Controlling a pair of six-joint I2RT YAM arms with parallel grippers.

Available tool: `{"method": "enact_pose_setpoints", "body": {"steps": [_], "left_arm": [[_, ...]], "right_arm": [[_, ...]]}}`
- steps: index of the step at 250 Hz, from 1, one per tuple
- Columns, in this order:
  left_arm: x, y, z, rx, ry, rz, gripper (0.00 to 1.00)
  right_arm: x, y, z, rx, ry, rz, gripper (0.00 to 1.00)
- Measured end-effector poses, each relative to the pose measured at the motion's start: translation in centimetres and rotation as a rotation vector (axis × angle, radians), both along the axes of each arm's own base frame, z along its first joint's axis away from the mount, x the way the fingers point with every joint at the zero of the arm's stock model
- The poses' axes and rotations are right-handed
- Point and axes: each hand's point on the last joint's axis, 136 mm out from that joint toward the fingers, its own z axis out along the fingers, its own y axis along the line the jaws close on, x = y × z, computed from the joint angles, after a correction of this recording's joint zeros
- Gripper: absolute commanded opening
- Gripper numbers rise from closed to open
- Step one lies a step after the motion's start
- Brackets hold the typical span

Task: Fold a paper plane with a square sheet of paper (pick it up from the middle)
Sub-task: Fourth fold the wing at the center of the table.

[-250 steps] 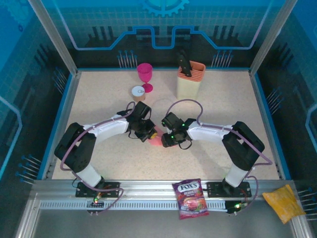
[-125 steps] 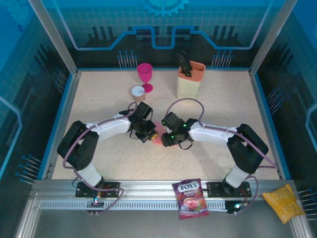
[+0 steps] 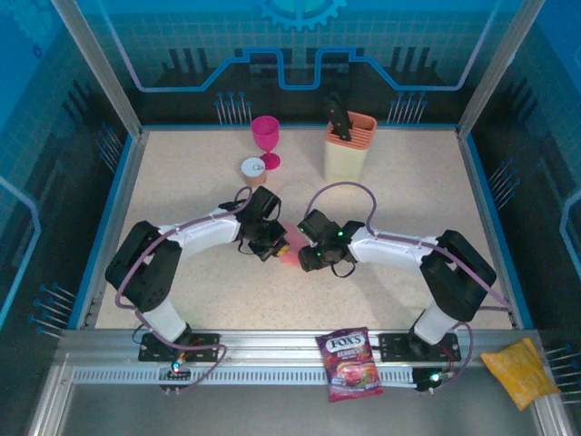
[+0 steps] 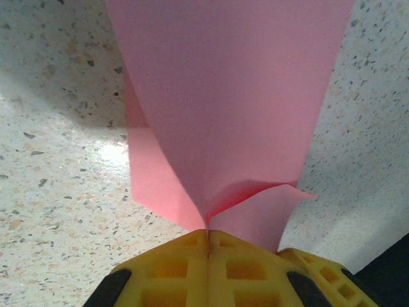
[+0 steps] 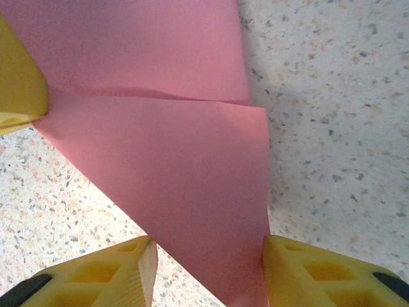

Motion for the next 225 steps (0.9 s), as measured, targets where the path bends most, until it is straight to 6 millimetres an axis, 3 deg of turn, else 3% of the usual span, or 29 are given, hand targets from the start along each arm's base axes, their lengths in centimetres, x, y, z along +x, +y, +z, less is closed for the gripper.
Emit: {"method": "enact_pose_setpoints", "body": {"steps": [38,75,165,225], "left_arm": [[-0.1,0.1,-0.1,0.005,0.007,0.0,0.0],[-0.2,0.1,-0.3,0.009,0.014,0.0,0.0],[-0.2,0.1,-0.3,0.009,0.014,0.0,0.0],[-0.2,0.1,-0.3,0.01,0.014,0.0,0.0]], "right_arm": [[-0.1,0.3,1.9,0.045,-0.054,0.02,0.43],[0.0,1.0,2.1,0.074,-0.067,0.038,0.43],[-1.0,2.5,-0.6,0.054,-0.017,0.091,0.43],[-1.2,2.5,-1.7,0.032,0.002,0.089,0.34]]}}
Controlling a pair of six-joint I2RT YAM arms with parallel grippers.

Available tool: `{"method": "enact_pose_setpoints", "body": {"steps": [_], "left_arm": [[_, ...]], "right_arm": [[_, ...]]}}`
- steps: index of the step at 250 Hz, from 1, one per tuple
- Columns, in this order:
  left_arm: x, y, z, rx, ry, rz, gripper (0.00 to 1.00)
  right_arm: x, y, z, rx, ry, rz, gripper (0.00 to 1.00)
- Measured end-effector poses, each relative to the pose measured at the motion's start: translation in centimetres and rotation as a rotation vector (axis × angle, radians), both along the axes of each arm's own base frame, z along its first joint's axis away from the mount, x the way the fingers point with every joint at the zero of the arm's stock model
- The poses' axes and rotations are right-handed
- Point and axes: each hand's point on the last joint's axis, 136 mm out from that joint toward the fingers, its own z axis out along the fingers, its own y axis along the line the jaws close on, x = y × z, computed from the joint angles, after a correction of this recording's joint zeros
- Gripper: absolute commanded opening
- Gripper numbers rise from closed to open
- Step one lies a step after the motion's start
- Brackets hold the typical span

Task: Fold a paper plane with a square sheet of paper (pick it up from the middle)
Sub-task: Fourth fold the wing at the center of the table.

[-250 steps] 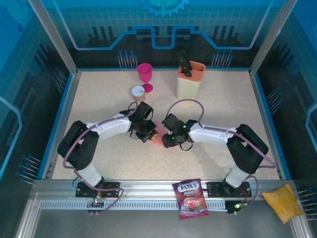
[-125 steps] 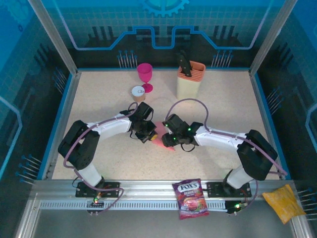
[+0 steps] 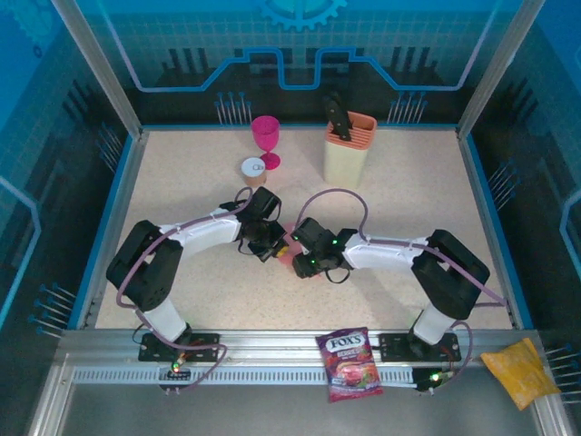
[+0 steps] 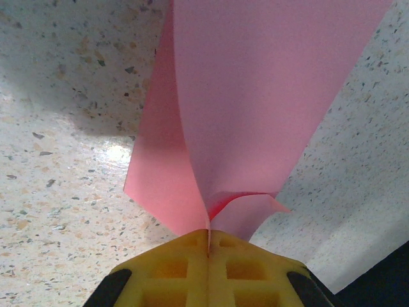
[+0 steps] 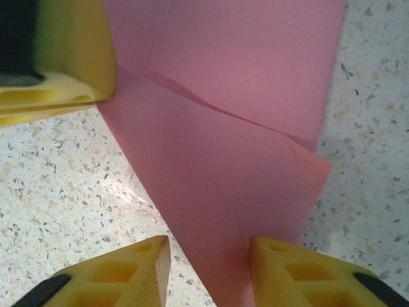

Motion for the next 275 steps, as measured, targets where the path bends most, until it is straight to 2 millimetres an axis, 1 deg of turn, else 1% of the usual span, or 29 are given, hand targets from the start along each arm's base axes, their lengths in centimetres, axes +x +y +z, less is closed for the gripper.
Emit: {"method": "enact_pose_setpoints", "body": {"steps": [35,68,109,154,173,206,243,275], "left_arm": [[0.0,0.0,0.0,0.001,0.002,0.0,0.0],[0.0,0.0,0.0,0.001,0.002,0.0,0.0],[0.0,0.0,0.0,0.002,0.002,0.0,0.0],[-0.1,0.2,-0.1,0.01,0.002,0.002,0.0],[-0.1,0.2,-0.1,0.011,0.003,0.001,0.0],[-0.1,0.2,-0.2,0.015,0.005,0.002,0.0],[-0.1,0.2,-0.3,0.017,0.008,0.002,0.0],[-0.1,0.2,-0.3,0.018,0.009,0.002,0.0]], "right_arm": [[-0.1,-0.3,-0.4,-0.01,0.004,-0.007,0.28],[-0.3,-0.5,-0.8,-0.019,0.01,-0.008,0.25],[-0.4,-0.6,-1.0,-0.021,0.017,-0.015,0.26],[-0.4,-0.7,-1.0,-0.024,0.023,-0.03,0.33],[-0.4,-0.9,-1.0,-0.032,0.021,-0.034,0.35],[-0.4,-1.1,-0.4,-0.037,0.013,-0.038,0.35],[0.2,-0.5,0.7,-0.017,-0.007,-0.04,0.32],[0.3,-0.3,0.9,-0.012,-0.01,-0.041,0.3]]}}
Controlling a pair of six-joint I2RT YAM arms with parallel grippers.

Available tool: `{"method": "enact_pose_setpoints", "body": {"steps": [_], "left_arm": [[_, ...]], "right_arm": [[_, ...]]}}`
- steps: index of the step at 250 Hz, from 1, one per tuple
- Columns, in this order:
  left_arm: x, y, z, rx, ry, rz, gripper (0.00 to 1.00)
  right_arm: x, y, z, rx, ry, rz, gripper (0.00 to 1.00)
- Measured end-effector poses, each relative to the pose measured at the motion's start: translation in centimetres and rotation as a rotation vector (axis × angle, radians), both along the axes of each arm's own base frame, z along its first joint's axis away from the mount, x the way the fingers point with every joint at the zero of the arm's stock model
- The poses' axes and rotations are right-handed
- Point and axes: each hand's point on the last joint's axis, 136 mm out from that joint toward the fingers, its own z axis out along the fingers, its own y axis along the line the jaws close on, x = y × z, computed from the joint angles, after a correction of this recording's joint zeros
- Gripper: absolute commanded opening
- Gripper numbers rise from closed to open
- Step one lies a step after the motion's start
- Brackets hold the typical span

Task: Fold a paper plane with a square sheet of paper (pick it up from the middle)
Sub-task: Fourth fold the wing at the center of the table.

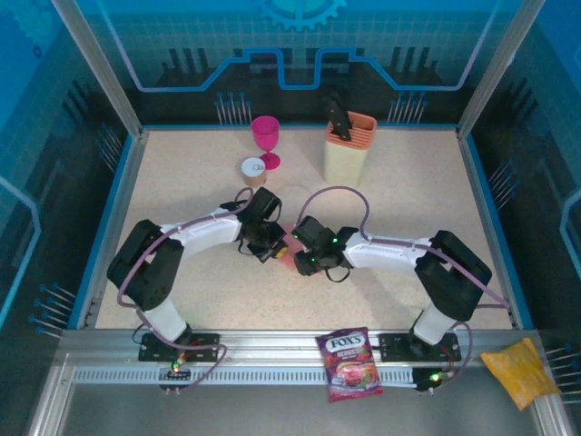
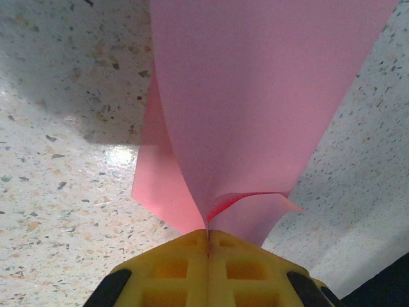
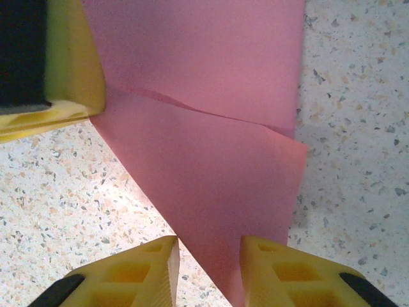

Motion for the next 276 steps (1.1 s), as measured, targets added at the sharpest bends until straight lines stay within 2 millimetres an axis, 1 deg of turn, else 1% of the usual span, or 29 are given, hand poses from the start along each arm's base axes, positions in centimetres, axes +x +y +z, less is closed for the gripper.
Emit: {"method": "enact_pose_setpoints", "body": {"steps": [40,77,96,139,204,232,261,276], "left_arm": [[0.0,0.0,-0.1,0.002,0.003,0.0,0.0],[0.1,-0.1,-0.1,0.003,0.004,0.0,0.0],[0.1,-0.1,-0.1,0.005,0.007,0.0,0.0],[0.1,-0.1,-0.1,0.005,0.007,-0.001,0.0],[0.0,0.0,-0.5,0.013,0.018,-0.004,0.0],[0.2,-0.1,-0.4,0.011,0.015,-0.004,0.0],[0.3,-0.2,-0.3,0.01,0.014,-0.004,0.0],[0.3,-0.2,-0.3,0.01,0.014,-0.004,0.0]], "right_arm": [[0.0,0.0,-0.1,-0.001,0.001,-0.001,0.31],[-0.1,-0.1,-0.5,-0.01,0.012,-0.007,0.3],[-0.1,-0.1,-0.9,-0.017,0.019,-0.01,0.33],[-0.3,-0.2,-1.4,-0.028,0.029,-0.007,0.34],[-0.6,0.0,-1.4,-0.027,0.03,-0.004,0.29],[-0.7,0.0,-1.4,-0.027,0.033,-0.009,0.22],[-0.8,-0.2,-1.7,-0.031,0.039,-0.014,0.21],[-0.9,-0.4,-1.9,-0.036,0.043,-0.014,0.18]]}}
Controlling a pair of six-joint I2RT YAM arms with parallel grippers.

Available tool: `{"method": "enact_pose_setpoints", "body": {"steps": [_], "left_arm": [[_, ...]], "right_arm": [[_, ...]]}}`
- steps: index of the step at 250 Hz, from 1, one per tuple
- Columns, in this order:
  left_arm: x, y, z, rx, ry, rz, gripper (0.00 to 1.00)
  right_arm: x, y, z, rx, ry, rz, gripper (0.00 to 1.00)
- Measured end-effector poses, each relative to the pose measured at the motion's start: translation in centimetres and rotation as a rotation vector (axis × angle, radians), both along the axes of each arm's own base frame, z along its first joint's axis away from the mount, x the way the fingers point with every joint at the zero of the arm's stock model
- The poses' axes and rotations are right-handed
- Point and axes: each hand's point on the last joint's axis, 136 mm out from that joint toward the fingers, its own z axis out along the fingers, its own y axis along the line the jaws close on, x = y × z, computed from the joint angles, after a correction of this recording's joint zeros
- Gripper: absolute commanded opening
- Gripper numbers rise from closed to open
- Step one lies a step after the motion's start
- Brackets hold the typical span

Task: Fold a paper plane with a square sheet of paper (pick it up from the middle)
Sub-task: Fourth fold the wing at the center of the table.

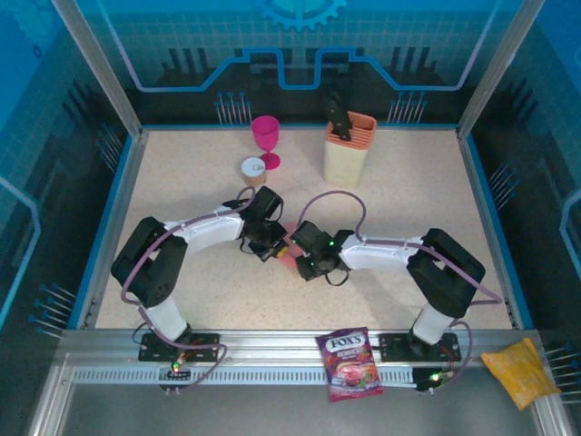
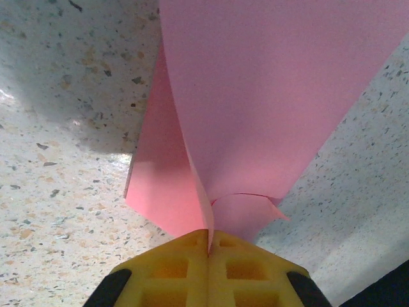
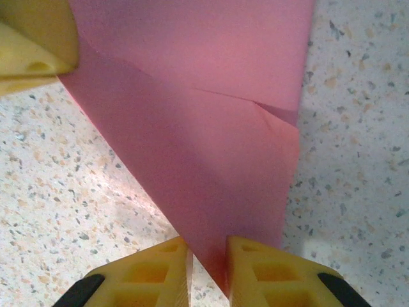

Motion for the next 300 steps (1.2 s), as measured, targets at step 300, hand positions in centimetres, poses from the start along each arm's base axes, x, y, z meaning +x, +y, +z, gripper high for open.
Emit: {"method": "enact_pose_setpoints", "body": {"steps": [300], "left_arm": [[0.0,3.8,1.1,0.197,-0.165,-0.137,0.39]], "right_arm": [[0.4,-0.3,-1.1,0.311,0.134,-0.212,0.0]]}}
